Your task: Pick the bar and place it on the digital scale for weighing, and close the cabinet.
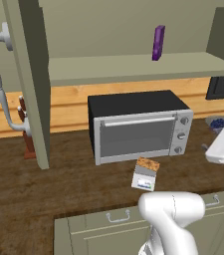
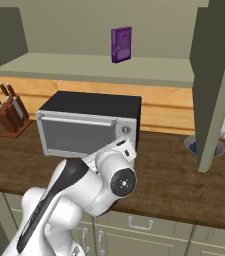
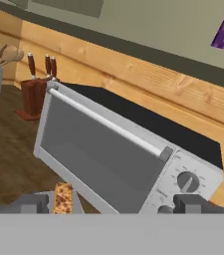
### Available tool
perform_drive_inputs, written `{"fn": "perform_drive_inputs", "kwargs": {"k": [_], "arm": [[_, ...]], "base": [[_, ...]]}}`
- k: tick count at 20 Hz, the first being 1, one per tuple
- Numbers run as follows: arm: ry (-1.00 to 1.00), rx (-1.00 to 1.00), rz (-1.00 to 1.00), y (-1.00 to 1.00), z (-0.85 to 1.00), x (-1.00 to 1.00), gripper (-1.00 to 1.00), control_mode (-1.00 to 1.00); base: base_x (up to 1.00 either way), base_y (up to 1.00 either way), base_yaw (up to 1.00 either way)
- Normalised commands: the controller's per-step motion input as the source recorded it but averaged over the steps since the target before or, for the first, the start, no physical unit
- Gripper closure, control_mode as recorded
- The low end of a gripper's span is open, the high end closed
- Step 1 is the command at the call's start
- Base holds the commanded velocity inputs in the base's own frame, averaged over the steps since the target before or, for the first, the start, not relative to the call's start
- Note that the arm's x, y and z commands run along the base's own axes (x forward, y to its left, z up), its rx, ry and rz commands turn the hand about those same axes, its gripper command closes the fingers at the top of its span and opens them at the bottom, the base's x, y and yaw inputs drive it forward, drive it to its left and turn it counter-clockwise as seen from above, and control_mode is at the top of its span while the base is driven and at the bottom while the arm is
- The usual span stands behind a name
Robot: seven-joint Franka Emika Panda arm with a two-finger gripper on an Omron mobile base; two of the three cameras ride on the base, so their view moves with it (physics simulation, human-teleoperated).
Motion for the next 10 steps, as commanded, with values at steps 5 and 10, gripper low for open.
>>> {"fn": "perform_drive_inputs", "kwargs": {"k": [5, 10], "arm": [[-0.39, 0.1, 0.0, -0.21, -0.1, -0.02, -1.0, -1.0], [-0.49, 0.01, 0.0, -0.25, 0.0, -0.08, -1.0, -1.0]], "base": [[0.0, 0.0, 0.0], [0.0, 0.0, 0.0]]}}
